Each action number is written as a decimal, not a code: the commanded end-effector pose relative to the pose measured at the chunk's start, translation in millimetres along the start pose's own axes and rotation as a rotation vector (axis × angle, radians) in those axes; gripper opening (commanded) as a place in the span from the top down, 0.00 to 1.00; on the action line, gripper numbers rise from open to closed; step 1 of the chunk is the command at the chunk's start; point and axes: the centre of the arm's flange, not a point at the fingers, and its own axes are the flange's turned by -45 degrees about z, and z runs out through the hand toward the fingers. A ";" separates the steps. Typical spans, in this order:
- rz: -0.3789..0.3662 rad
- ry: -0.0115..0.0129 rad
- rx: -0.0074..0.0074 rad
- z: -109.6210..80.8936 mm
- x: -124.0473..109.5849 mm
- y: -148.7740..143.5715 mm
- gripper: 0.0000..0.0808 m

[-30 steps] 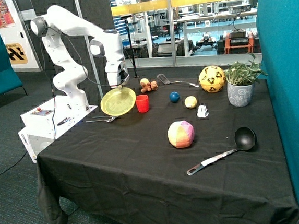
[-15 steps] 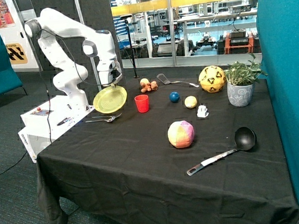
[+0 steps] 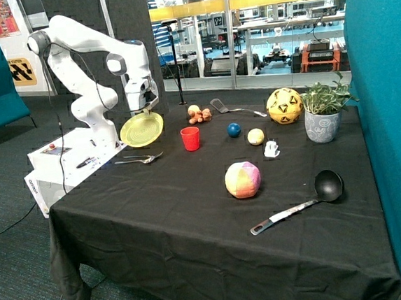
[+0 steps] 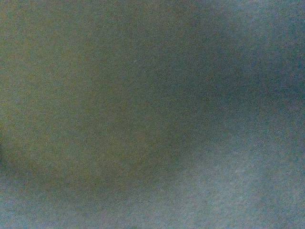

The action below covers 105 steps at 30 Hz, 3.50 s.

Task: Set the table

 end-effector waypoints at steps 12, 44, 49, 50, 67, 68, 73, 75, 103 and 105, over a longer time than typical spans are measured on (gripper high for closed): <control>-0.065 -0.0001 0.0077 18.2 -4.5 -63.9 1.00; -0.080 -0.0001 0.0077 55.5 -9.8 -97.8 1.00; -0.076 -0.0001 0.0077 64.2 -16.7 -101.7 1.00; -0.074 -0.0001 0.0077 66.2 -17.8 -102.3 1.00; -0.066 -0.0001 0.0077 81.7 -8.1 -103.1 1.00; -0.073 -0.0001 0.0077 82.9 -7.9 -102.9 1.00; -0.076 -0.0001 0.0077 87.0 -6.9 -102.8 1.00; -0.073 -0.0001 0.0077 87.9 -6.0 -102.6 1.00; -0.078 -0.0001 0.0077 95.5 -6.7 -105.4 0.55; -0.079 -0.0001 0.0077 96.2 -6.6 -106.5 0.55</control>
